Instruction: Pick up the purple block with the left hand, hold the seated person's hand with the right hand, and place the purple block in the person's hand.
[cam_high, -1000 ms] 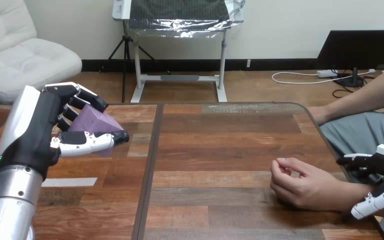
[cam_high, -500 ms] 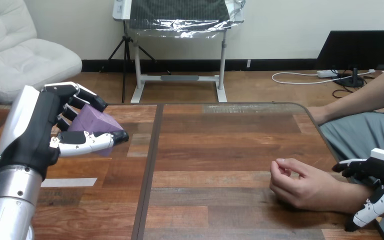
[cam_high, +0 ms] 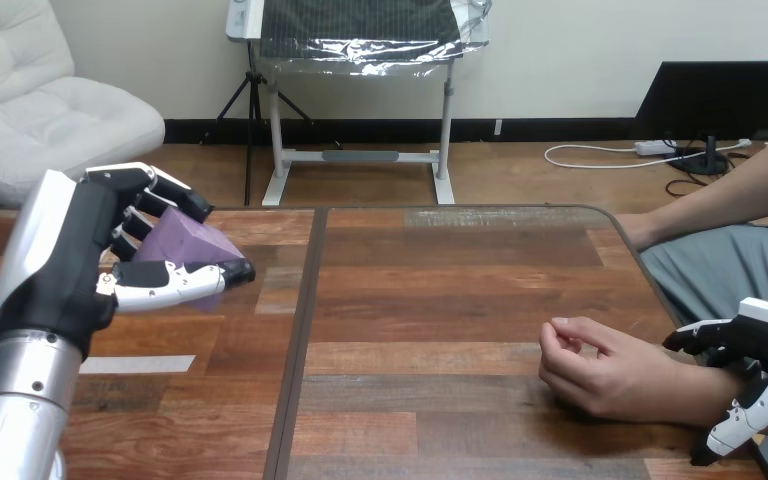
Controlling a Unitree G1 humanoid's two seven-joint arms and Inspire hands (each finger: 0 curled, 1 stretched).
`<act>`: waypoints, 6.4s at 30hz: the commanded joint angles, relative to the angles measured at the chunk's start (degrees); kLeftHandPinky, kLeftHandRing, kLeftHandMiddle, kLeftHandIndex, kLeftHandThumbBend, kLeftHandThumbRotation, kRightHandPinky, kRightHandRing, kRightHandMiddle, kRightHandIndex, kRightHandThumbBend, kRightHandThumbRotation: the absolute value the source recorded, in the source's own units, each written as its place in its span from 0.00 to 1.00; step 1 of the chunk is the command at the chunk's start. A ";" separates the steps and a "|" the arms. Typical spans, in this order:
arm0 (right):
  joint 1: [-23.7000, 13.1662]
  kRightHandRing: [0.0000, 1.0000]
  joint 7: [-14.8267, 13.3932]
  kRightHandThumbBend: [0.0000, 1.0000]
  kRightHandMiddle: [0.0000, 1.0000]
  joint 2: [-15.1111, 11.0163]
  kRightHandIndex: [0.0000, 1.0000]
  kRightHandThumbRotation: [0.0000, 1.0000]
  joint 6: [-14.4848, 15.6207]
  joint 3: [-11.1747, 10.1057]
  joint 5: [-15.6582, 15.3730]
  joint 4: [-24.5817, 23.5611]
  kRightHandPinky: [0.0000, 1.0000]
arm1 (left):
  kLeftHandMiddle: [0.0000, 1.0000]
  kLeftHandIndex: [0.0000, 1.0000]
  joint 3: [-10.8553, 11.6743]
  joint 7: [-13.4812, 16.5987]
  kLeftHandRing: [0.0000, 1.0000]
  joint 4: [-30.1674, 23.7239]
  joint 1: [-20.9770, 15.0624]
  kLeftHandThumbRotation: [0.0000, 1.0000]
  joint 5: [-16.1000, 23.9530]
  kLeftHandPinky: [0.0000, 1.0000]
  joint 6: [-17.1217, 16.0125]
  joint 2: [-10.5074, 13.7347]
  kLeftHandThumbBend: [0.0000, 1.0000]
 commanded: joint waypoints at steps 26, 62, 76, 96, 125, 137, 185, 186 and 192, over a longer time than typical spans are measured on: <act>-1.70 0.81 -3.01 0.99 0.85 0.71 0.84 0.00 -4.55 5.00 -1.79 2.52 0.68 | 0.38 0.43 1.70 0.18 0.31 -0.78 -1.89 0.00 -0.42 0.25 -3.65 0.20 0.64; -4.62 0.66 -5.31 0.97 0.71 0.64 0.69 0.05 -5.19 9.70 -6.69 8.17 0.56 | 0.37 0.42 1.91 -0.63 0.31 -1.37 -1.72 0.00 -0.60 0.25 -3.32 -0.09 0.64; -5.52 0.55 -6.00 0.95 0.63 0.60 0.66 0.04 -3.48 10.98 -7.86 9.24 0.45 | 0.37 0.42 2.04 -0.37 0.31 -0.93 -1.76 0.00 -0.59 0.25 -4.60 0.03 0.65; -6.41 0.48 -6.28 0.93 0.57 0.48 0.58 0.00 -2.88 11.74 -7.89 10.37 0.36 | 0.37 0.42 2.15 -0.79 0.31 -0.77 -1.83 0.00 -1.19 0.25 -4.67 -0.15 0.64; -8.04 0.36 -11.55 0.77 0.45 0.68 0.51 0.12 -7.61 9.54 -5.40 12.38 0.28 | 0.38 0.42 0.95 -0.39 0.32 3.10 -3.68 0.00 -2.60 0.25 -6.03 -0.93 0.64; -9.78 0.37 -12.53 0.74 0.44 1.12 0.52 0.16 -9.73 8.54 -3.89 13.61 0.30 | 0.39 0.43 0.63 -1.01 0.34 5.29 -5.64 0.00 -4.56 0.27 -4.72 -2.84 0.63; -14.42 0.39 -9.87 0.77 0.45 3.51 0.51 0.16 -6.87 7.41 2.64 5.71 0.33 | 0.44 0.45 -4.01 1.01 0.40 31.95 -20.95 0.00 -6.25 0.33 -11.49 -6.28 0.65; -14.44 0.39 -9.81 0.76 0.45 3.56 0.51 0.16 -6.84 7.44 2.77 5.57 0.33 | 0.44 0.45 -4.10 1.10 0.40 32.34 -21.20 0.00 -6.25 0.33 -11.54 -6.33 0.65; -14.75 0.38 -9.85 0.77 0.44 4.37 0.50 0.17 -7.83 7.42 3.69 5.25 0.32 | 0.45 0.46 -4.70 1.31 0.42 35.82 -23.48 0.00 -6.71 0.35 -12.44 -7.16 0.64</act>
